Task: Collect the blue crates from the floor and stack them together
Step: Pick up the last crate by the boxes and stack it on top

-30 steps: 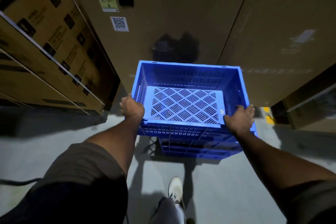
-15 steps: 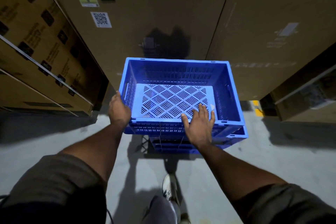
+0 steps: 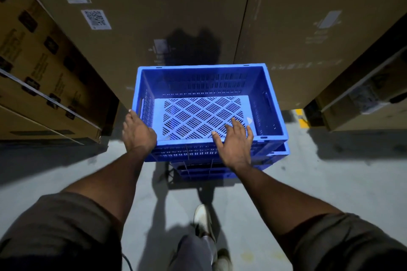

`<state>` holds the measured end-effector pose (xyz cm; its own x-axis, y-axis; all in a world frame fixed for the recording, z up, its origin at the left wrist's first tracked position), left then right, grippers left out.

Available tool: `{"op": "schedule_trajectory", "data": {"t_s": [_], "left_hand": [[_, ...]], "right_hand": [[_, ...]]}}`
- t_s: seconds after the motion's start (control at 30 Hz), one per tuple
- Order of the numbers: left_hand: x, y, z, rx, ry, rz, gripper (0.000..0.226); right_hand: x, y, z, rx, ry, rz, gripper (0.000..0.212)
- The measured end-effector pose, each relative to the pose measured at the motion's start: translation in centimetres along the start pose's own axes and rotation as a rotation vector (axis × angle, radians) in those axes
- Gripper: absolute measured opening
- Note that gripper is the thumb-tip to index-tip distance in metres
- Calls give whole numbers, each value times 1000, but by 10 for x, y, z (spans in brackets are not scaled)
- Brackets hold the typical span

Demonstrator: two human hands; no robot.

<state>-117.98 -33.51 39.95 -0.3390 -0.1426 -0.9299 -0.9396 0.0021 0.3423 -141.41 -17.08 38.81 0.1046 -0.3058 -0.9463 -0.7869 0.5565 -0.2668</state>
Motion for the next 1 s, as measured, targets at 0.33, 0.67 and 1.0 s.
{"op": "schedule_trajectory", "data": {"t_s": [0.33,0.67,1.0], "left_hand": [[18,51,32,107,-34,-77,82],[29,77,48,166,-33,-159,86],[39,83,55,225,-33,-229,89]], "right_hand": [[-13,57,-11,48,17,-2,71],[-16,85,-15,43,70,22,72],[-16,100,-19,19,83,36,72]]}}
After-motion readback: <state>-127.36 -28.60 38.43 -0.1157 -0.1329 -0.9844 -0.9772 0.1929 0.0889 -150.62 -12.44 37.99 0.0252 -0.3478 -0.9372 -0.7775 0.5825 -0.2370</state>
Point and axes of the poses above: each hand's wrist, its own z-axis away from the middle knuckle, its own x-axis out of the palm, y = z × x, the point moved 4 cm from there along -z, towards the middle knuckle, and after that the axes turned 14 degrees about y, right-handed, at the moved point
